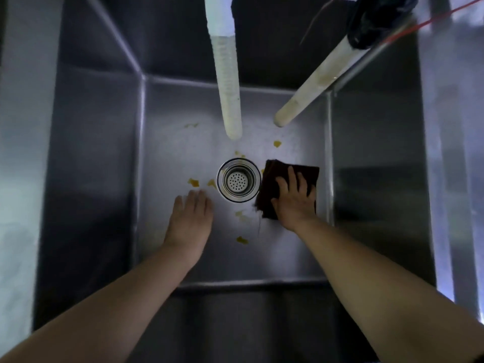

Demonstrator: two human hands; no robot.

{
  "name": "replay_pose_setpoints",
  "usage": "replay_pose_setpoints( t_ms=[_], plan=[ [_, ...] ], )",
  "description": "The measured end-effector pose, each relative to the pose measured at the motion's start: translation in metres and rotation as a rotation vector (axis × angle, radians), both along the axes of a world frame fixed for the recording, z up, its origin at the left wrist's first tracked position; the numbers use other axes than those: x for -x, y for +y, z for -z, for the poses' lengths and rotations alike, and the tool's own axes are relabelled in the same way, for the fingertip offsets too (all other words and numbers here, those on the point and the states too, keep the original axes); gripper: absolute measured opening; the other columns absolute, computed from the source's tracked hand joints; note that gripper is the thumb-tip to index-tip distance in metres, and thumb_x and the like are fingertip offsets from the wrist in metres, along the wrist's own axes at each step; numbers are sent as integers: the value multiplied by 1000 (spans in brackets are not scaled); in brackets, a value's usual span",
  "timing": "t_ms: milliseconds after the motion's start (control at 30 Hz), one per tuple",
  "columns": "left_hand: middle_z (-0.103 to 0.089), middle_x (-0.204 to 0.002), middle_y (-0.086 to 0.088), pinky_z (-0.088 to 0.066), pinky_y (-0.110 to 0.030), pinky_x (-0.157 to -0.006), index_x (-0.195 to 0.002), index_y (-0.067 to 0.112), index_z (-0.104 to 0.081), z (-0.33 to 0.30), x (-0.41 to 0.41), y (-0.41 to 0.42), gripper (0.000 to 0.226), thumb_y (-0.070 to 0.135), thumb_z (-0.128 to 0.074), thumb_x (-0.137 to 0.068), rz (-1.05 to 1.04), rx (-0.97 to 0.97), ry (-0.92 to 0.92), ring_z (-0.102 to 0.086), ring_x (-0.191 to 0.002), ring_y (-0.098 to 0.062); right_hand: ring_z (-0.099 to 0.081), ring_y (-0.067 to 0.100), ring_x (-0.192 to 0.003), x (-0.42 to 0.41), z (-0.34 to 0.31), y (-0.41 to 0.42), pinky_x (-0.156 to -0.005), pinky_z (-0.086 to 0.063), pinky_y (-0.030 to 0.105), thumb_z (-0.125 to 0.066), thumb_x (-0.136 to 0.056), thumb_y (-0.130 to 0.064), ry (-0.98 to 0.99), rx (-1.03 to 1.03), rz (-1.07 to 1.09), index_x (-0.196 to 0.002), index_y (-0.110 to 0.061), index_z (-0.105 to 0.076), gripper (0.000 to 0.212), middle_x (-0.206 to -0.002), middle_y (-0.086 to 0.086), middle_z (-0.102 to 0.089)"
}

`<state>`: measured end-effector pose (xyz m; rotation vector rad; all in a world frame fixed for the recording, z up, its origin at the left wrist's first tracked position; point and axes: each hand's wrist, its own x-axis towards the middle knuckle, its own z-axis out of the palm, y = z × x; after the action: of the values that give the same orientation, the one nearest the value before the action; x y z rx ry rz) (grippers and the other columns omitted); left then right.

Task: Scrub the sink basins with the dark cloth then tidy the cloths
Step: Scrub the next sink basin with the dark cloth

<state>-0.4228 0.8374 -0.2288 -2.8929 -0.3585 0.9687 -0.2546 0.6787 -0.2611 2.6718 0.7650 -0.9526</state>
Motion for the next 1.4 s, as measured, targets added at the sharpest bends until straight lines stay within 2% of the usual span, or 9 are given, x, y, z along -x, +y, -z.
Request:
replay_pose_setpoints(
  t_ms=[167, 267, 367, 533, 733, 800, 967, 1267, 1400],
  plan=[
    [-13, -155, -23, -15, -54, -113, -147, -2, -14, 19, 9, 10, 86, 30, -62, -84, -19, -55, -42, -18, -142, -38, 16, 27, -144, -54, 16, 45, -115, 8, 54, -45, -93, -33, -44, -47, 157, -150, -20, 2, 75, -158, 2, 17],
    [-36, -144, -29, -29, -56, -107, -139, -8, -36, 23, 9, 16, 103, 30, -86, -57, -49, 1, -32, -39, -132, -43, 25, 27, -141, -79, 24, 62, -113, 15, 55, -40, -94, -31, -22, -60, 164, -148, -20, 19, 81, -155, 3, 26],
    [-14, -152, -30, -15, -54, -113, -143, -9, -5, 31, 18, 17, 111, 41, -74, -72, -63, -23, -6, -20, -140, -43, 28, 28, -140, -98, 32, 67, -110, 18, 54, -35, -93, -34, -21, -74, 133, -148, -24, 18, 77, -156, 3, 25],
    [1, -154, -29, -3, -51, -115, -145, -8, 6, 30, 19, 17, 108, 49, -60, -83, -104, -65, 70, -3, -144, -40, 26, 28, -141, -110, 32, 62, -111, 17, 53, -31, -95, -36, -51, -77, 47, -148, -25, 17, 73, -156, 3, 23],
    [-45, -131, -38, -34, -59, -103, -128, -18, -45, 28, 17, 4, 49, 5, -37, -85, -55, 8, 13, -45, -123, -50, 26, 30, -141, -47, 19, 6, -110, 17, 54, -35, -94, -35, -16, -16, -19, -147, -21, 22, 79, -155, 6, 26],
    [-50, -125, -39, -38, -61, -99, -120, -19, -53, 26, 14, -4, 55, -2, -20, -79, -21, 34, 24, -51, -116, -51, 28, 32, -139, -12, 11, -20, -109, 17, 54, -35, -95, -36, 68, 35, -12, -145, -18, 25, 81, -153, 9, 29],
    [-1, -154, -30, -2, -51, -115, -145, -10, 1, 12, -5, -20, 52, 0, -12, -96, -44, 14, 40, -4, -143, -43, 33, 33, -136, 58, -5, -75, -109, 16, 56, -28, -96, -49, 308, 264, -3, -143, -14, 28, 81, -148, 11, 38],
    [8, -154, -27, 4, -53, -114, -144, -9, 9, 19, -24, -24, 58, 6, -21, -97, 157, -19, -14, 5, -144, -40, 34, 33, -136, 17, 22, -53, -98, 30, 53, -17, -93, -63, 80, 78, 69, -145, -14, 24, 83, -138, 5, 45],
    [-33, -140, -38, 7, -48, -115, -132, -21, -36, 31, -19, -23, 58, -2, -18, -80, 98, 20, -227, -34, -132, -48, 32, 33, -138, -29, 31, -38, -102, 28, 52, -25, -92, -63, -51, 14, -21, -146, -18, 22, 84, -151, 11, 33]
  ],
)
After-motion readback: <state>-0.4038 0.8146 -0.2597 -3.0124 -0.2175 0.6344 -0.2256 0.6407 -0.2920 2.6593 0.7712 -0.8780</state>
